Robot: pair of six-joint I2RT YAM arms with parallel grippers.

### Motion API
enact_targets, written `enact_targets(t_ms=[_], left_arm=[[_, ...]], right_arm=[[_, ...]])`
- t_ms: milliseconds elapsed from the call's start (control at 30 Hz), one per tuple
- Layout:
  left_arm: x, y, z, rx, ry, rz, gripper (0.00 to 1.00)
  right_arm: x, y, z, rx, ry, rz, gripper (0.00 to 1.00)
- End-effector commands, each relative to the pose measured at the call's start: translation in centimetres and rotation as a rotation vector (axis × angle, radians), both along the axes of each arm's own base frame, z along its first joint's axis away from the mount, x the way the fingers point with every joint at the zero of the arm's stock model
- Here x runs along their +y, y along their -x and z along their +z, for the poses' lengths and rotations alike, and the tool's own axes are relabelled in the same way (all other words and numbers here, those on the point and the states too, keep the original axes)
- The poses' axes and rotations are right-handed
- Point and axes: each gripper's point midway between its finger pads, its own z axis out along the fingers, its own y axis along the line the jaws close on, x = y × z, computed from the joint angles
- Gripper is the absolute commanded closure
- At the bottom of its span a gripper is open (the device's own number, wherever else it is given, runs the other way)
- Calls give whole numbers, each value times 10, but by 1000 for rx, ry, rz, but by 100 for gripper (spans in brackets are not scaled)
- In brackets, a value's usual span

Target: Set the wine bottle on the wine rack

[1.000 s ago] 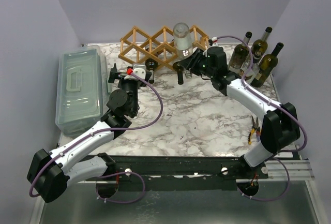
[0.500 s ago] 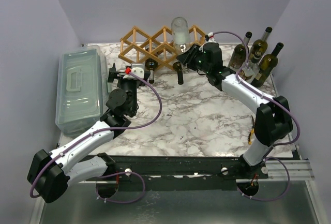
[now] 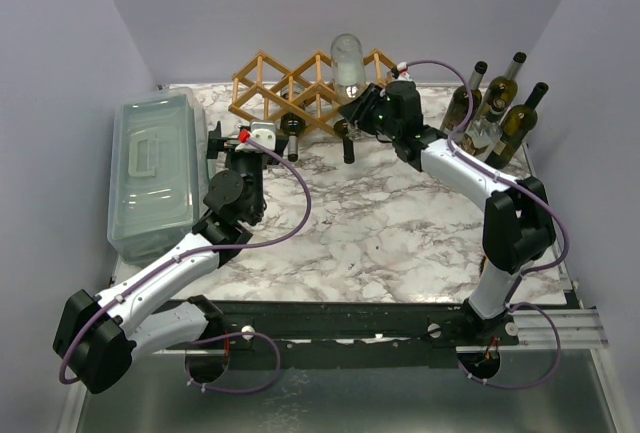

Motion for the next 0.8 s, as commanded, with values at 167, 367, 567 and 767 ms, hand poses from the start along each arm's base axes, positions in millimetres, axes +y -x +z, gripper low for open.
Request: enact_targets(t_ms=[167, 367, 567, 767], left_arm=[[-1, 0, 6, -16, 41, -22, 1], [-1, -1, 5, -11, 38, -18, 1], [-3, -2, 4, -7, 40, -25, 1], [-2, -1, 6, -9, 47, -24, 1]], right_arm=[[-9, -17, 46, -110, -9, -76, 36], [-14, -11, 43, -87, 63, -61, 20], [-26, 7, 52, -104, 100, -53, 12], [-50, 37, 67, -135, 182, -56, 10]])
